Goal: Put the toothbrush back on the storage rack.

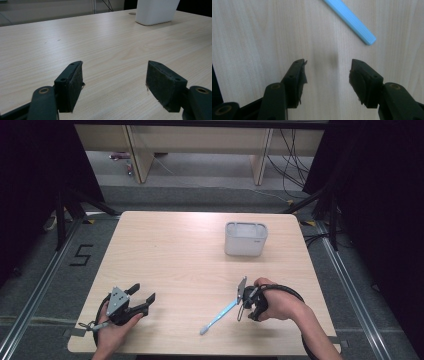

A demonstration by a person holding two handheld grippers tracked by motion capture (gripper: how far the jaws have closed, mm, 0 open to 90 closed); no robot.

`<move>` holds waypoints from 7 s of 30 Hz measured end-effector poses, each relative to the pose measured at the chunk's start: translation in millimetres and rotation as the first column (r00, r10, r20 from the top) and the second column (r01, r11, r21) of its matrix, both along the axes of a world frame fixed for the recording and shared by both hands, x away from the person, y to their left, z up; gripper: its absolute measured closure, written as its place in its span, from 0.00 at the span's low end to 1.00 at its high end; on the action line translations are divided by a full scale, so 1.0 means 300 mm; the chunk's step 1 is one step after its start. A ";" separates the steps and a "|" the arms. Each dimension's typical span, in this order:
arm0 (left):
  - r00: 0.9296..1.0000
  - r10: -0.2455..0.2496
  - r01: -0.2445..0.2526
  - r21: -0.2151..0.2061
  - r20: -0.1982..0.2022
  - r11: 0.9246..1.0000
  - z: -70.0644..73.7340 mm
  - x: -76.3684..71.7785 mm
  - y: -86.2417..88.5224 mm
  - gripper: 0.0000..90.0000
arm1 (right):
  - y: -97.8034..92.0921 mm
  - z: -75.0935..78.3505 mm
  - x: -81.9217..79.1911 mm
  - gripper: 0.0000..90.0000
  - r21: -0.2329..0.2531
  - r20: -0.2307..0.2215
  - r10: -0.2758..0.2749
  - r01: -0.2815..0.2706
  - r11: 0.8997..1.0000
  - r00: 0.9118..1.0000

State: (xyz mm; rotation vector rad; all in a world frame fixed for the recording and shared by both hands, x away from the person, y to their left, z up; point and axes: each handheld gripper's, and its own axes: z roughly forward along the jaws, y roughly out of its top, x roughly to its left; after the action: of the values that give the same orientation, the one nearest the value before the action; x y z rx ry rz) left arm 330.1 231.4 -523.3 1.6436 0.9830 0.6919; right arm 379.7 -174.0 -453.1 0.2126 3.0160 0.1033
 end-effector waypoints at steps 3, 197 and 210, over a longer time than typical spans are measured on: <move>1.000 0.000 0.000 -0.002 0.000 1.000 0.000 0.000 -0.001 0.32 | 0.016 0.000 0.010 0.52 0.001 0.006 0.024 -0.024 1.000 1.000; 1.000 0.015 -0.015 -0.014 -0.013 1.000 0.002 -0.001 0.008 0.33 | -0.133 0.064 0.048 0.88 0.690 -0.055 -0.662 0.508 0.516 0.748; 1.000 0.016 -0.017 -0.018 -0.015 1.000 0.002 -0.001 0.010 0.33 | -0.183 0.071 0.054 0.88 0.790 -0.050 -0.738 0.478 0.383 0.673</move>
State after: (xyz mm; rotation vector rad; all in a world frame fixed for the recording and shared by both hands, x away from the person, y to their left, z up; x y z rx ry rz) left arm 329.8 234.2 -522.8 1.6287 1.0120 0.6809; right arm 395.9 -229.0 -431.8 1.2566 2.1472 1.2028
